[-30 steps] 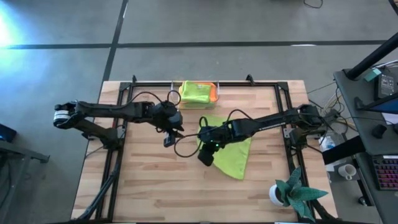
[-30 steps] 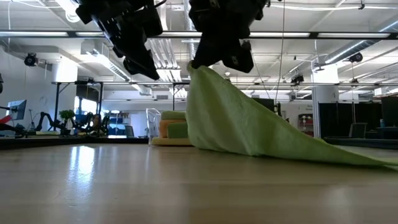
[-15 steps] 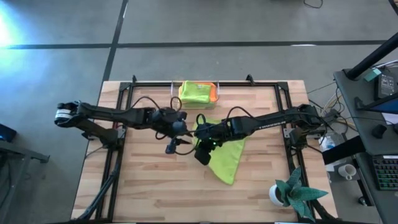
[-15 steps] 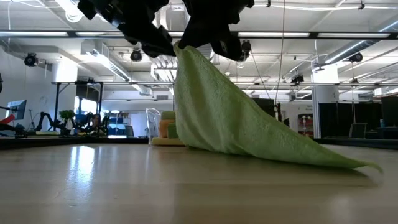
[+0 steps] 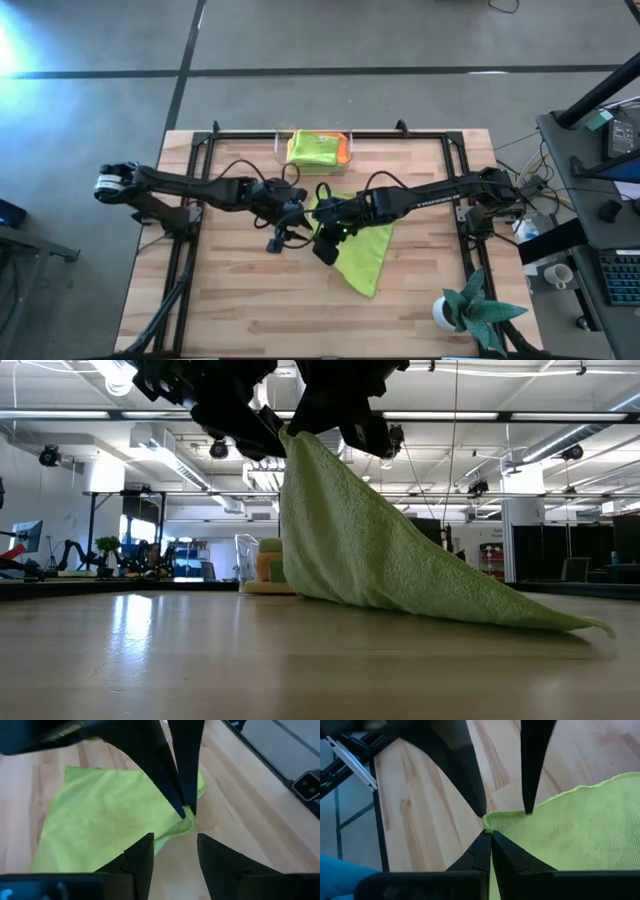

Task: Fold microfiber towels
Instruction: Fold the light green microfiber cloth

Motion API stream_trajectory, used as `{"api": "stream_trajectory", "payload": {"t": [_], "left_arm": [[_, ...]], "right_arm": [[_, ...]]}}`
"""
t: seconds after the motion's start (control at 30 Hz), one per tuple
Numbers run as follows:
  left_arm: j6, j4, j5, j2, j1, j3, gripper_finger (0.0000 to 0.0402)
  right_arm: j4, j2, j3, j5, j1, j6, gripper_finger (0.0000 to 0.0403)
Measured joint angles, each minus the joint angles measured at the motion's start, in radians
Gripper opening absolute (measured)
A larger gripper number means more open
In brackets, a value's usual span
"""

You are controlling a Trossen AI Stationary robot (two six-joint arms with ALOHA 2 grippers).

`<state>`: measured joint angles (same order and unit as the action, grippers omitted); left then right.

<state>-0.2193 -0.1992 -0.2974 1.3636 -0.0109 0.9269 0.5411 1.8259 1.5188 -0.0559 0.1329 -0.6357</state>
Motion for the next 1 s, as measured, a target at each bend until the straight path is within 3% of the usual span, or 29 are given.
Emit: {"api": "stream_trajectory", "payload": {"t": [0.27,0.7,1.0], "left_arm": [[0.0,0.014,0.0,0.072,0.001,0.004,0.0135],[-0.006,0.069,0.001,0.053,0.006,0.005,0.0135],[-0.032,0.073,-0.086,0.053,0.014,0.007,0.0135]], "right_arm": [[-0.007,0.0,0.0,-0.001,0.0,-0.006,0.0008],[-0.007,-0.001,0.0,-0.052,0.002,-0.029,0.0008],[-0.006,-0.005,0.0,-0.048,0.002,-0.028,0.0008]]}}
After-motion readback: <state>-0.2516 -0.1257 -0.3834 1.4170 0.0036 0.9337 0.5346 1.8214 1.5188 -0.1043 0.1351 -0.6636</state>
